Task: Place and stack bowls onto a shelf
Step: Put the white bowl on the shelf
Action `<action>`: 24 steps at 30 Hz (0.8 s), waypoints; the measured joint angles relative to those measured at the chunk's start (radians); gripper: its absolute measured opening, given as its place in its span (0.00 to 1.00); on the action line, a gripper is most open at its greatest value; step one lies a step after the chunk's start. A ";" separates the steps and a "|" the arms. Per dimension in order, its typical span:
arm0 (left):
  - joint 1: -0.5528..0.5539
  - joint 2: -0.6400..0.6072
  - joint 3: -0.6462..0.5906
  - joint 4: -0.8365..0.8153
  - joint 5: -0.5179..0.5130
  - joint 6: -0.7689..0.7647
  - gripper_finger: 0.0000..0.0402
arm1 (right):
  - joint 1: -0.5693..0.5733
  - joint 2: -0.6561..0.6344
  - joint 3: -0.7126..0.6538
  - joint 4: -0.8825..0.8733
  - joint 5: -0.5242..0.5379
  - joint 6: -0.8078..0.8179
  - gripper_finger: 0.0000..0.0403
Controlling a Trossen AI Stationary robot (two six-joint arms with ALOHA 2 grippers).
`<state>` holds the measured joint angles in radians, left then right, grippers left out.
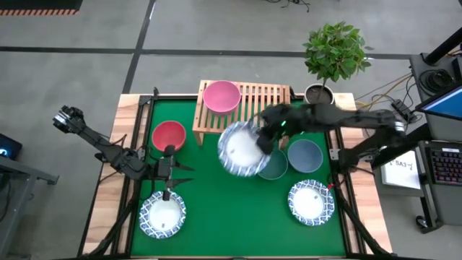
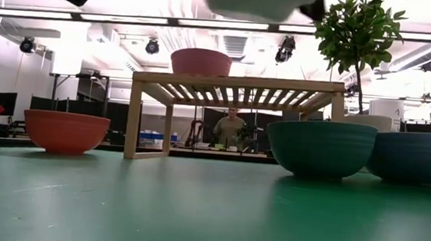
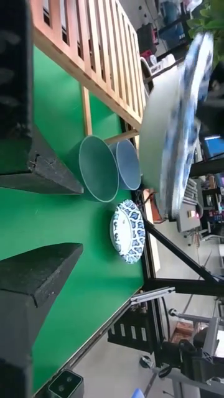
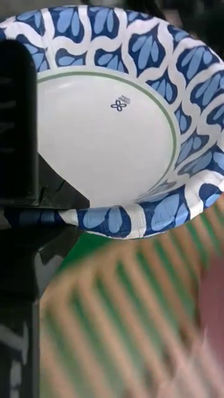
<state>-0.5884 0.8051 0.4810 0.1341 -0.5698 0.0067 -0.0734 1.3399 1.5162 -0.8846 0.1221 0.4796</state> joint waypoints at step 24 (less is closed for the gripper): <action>0.000 0.000 0.012 0.001 0.000 0.000 0.30 | -0.510 -0.043 -0.081 -0.180 -0.071 -0.089 0.03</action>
<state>-0.5884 0.8051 0.4934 0.1349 -0.5694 0.0071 -0.5835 1.2972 1.4355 -1.0645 0.0508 0.3908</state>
